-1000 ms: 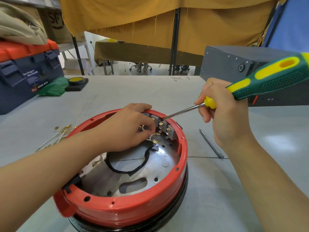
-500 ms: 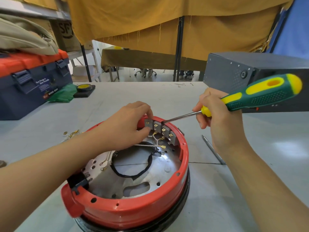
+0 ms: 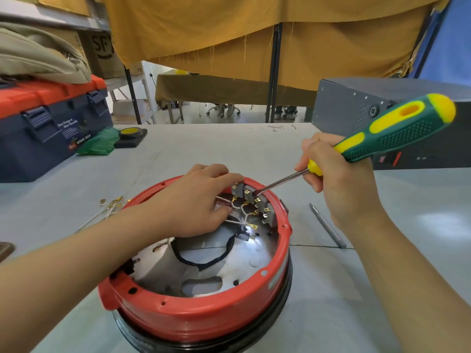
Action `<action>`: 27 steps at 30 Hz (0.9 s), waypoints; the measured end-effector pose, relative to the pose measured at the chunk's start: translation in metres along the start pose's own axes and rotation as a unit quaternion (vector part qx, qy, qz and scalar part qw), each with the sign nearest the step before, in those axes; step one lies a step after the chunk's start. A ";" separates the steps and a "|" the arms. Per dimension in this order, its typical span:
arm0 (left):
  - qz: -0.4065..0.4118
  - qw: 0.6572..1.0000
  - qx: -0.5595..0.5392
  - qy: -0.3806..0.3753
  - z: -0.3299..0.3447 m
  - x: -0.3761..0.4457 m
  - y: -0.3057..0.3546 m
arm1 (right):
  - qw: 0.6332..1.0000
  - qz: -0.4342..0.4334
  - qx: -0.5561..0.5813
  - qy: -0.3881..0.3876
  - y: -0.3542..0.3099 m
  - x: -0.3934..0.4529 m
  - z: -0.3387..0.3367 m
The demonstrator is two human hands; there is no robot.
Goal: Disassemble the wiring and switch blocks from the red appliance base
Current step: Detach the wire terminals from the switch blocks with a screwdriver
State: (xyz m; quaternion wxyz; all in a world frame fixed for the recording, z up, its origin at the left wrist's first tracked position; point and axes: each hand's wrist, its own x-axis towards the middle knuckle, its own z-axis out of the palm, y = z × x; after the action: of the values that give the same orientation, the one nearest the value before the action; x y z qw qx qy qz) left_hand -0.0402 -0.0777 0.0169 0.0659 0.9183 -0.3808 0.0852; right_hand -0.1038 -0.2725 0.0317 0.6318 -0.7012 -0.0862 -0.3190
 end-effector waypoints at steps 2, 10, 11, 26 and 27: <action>0.009 1.000 -0.011 0.014 0.003 -0.001 0.001 | 1.000 0.001 -0.012 -0.013 0.001 0.001 -0.001; 0.008 0.998 -0.031 0.058 0.009 -0.002 0.000 | 0.990 -0.020 -0.117 -0.082 0.002 0.004 -0.008; 0.010 0.998 -0.028 0.056 0.009 -0.002 0.000 | 0.989 -0.026 -0.123 -0.084 0.001 0.005 -0.010; 0.016 0.997 -0.029 0.067 0.008 -0.003 -0.001 | 0.965 -0.059 -0.199 -0.163 -0.010 0.013 0.001; 0.017 0.997 -0.031 0.069 0.008 -0.003 0.000 | 0.961 -0.064 -0.207 -0.171 -0.012 0.013 0.002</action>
State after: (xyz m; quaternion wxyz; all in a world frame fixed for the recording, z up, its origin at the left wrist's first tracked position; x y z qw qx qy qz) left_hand -0.0411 -0.0768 0.0086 0.1191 0.9013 -0.3931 0.1381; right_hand -0.0994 -0.2722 0.0488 0.4272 -0.8537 -0.1693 -0.2452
